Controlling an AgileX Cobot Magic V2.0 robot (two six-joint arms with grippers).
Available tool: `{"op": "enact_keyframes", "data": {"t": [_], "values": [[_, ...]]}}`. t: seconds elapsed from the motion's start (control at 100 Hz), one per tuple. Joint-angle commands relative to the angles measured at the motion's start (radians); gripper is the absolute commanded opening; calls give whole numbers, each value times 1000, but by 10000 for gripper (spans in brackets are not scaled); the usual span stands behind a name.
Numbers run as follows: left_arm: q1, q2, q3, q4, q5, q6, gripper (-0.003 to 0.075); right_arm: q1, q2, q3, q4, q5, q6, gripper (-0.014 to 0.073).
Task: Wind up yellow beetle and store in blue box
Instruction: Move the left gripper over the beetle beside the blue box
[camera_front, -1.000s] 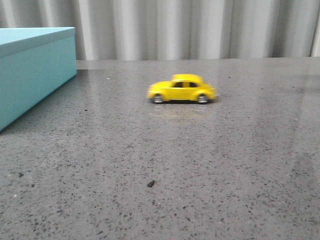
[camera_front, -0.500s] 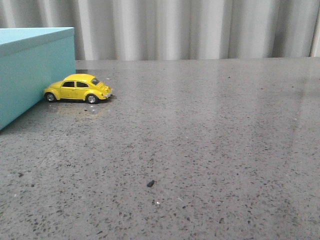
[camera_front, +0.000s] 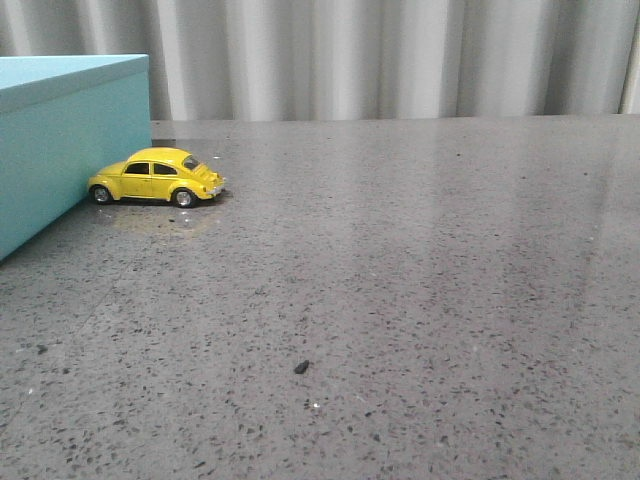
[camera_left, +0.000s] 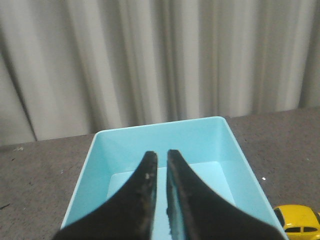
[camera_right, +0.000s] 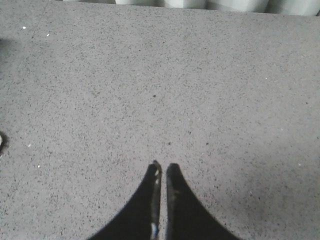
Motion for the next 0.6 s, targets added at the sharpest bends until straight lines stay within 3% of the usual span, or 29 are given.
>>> {"op": "enact_keyframes", "data": {"t": [0.0, 0.11, 0.18, 0.28, 0.59], "values": [[-55, 81, -89, -3, -31, 52, 187, -1, -57, 11, -4, -63, -28, -61], [-108, 182, -176, -3, 38, 52, 405, -1, -92, 58, -4, -63, -28, -61], [-140, 246, -234, -3, 90, 52, 480, -1, -115, 87, -4, -65, -28, -61], [-187, 324, -307, -3, 123, 78, 494, -1, -147, 124, -4, -69, -28, -61], [-347, 513, -504, -3, 295, 359, 494, -1, -237, 145, -4, -58, -28, -61]]}}
